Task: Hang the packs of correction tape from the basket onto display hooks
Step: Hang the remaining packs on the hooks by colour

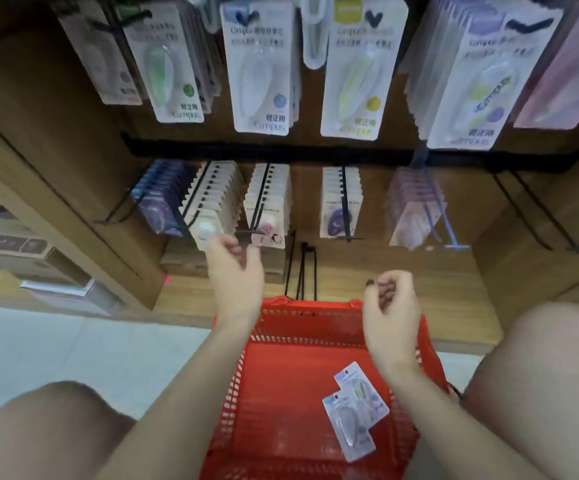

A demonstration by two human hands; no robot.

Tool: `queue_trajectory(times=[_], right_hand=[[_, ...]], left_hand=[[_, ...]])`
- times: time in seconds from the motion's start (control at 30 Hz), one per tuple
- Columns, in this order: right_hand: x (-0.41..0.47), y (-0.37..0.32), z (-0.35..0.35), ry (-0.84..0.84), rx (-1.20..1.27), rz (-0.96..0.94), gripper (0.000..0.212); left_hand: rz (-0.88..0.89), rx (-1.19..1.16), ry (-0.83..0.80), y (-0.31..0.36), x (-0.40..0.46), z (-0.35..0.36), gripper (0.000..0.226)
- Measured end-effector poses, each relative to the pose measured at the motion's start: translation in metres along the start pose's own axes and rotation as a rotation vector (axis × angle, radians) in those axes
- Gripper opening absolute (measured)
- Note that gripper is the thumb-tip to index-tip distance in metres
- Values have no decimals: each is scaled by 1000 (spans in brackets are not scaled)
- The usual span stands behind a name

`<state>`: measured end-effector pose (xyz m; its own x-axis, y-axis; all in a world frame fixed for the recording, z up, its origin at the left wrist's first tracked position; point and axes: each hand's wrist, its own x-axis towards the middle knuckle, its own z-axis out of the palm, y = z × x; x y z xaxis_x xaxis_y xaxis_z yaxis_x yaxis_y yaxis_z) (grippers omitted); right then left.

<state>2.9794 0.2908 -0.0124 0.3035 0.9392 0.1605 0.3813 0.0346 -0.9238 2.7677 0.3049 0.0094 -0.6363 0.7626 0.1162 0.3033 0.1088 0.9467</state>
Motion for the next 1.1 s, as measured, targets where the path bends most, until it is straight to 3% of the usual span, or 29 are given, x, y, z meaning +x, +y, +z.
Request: queue_trajectory(times=[0.1, 0.2, 0.3, 0.4, 0.63, 0.77, 0.83, 0.97, 1.1], right_hand=[[-19, 91, 10, -223, -250, 289, 16], [-38, 157, 15, -521, -411, 618, 29], [-57, 206, 15, -697, -515, 698, 52], [-71, 259, 17, -821, -612, 725, 73], [-63, 278, 19, -834, -734, 736, 107], [-68, 288, 30, -860, -859, 734, 119], [-72, 291, 35, -824, -880, 722, 116], [-73, 293, 39, -740, -812, 782, 97], [-72, 299, 37, -711, -696, 895, 67]], left_hand=[[-98, 178, -251, -67, -51, 34, 23], [-317, 408, -649, -132, -90, 58, 47], [-482, 563, -850, -181, -125, 65, 74], [-551, 662, -942, -214, -152, 70, 79], [-796, 521, -989, -250, -189, 100, 70], [-875, 317, -864, -297, -211, 108, 70], [-914, 218, -811, -296, -211, 110, 71], [-920, 118, -762, -286, -207, 109, 35], [-1058, 108, -677, -282, -205, 101, 41]])
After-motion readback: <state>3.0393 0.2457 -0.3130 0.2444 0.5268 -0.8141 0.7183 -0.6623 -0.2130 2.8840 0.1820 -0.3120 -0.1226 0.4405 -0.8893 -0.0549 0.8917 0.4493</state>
